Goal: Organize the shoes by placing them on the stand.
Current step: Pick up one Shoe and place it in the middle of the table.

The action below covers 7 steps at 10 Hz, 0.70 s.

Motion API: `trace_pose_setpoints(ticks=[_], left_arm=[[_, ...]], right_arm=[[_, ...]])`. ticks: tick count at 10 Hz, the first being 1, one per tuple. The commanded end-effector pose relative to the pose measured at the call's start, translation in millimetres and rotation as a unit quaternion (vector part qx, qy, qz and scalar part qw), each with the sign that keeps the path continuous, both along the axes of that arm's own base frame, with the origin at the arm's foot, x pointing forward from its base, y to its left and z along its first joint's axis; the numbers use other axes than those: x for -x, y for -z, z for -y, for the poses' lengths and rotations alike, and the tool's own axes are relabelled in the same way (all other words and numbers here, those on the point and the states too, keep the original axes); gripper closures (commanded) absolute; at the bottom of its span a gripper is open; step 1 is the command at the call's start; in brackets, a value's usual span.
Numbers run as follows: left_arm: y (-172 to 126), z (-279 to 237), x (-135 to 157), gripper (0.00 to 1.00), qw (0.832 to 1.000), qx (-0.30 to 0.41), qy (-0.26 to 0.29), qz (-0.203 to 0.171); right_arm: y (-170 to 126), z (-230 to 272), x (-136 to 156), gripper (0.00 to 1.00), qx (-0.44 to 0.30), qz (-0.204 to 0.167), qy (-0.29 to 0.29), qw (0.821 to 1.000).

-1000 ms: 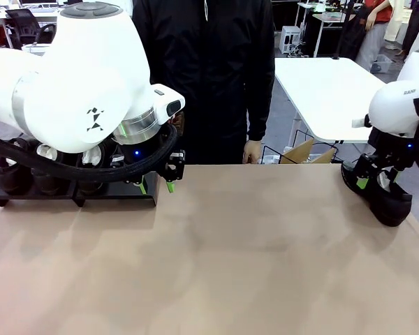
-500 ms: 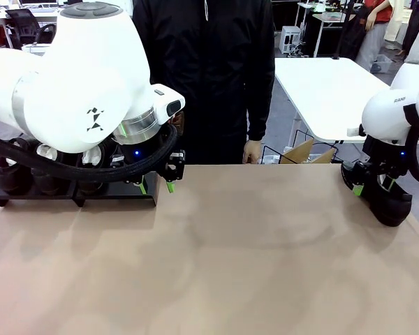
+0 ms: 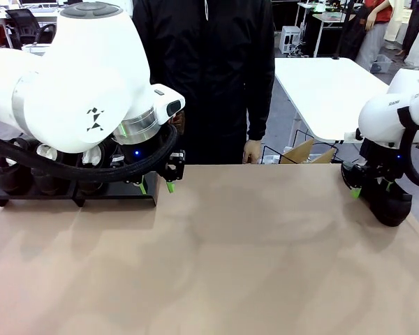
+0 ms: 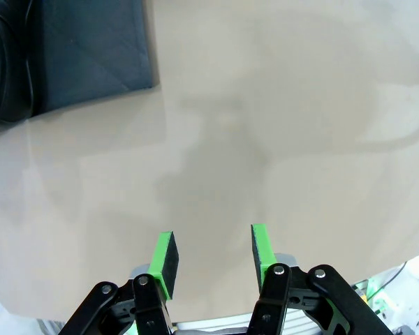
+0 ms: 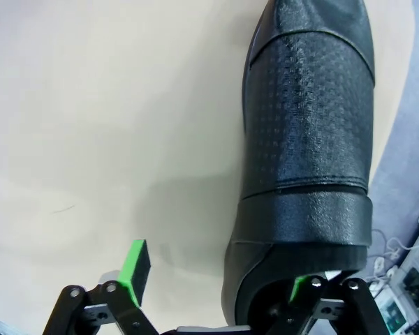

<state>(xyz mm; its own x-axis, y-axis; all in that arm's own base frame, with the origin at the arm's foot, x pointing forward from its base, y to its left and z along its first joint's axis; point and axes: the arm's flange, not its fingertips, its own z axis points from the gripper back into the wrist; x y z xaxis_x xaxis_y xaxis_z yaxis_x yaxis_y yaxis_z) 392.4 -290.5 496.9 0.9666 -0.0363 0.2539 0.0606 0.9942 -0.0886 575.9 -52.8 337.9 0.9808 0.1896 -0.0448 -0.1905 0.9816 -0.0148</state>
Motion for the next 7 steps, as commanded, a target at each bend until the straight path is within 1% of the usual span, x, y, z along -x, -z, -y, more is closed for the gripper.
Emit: trace_pose_setpoints(ticks=[1,2,4,5,7], left_arm=[[-0.1,-2.5,0.5,0.43,1.0,-0.004,0.002,0.002],[-0.1,-2.5,0.5,0.43,1.0,-0.004,0.002,0.002],[-0.1,-2.5,0.5,0.43,1.0,-0.004,0.002,0.002],[-0.1,-2.5,0.5,0.43,1.0,-0.004,0.002,0.002],[-0.1,-2.5,0.5,0.43,1.0,-0.004,0.002,0.002]], right_arm=[[-0.4,6.1,-6.7,0.29,-0.022,0.008,-0.018,1.0],[-1.2,7.6,-6.5,0.49,-0.016,0.017,-0.018,1.0],[0.8,12.5,-5.6,0.89,-0.017,0.02,-0.015,1.0],[1.7,14.4,-5.2,1.0,-0.019,0.021,-0.013,0.999],[2.8,18.1,-4.5,1.0,-0.015,0.024,-0.011,1.0]])
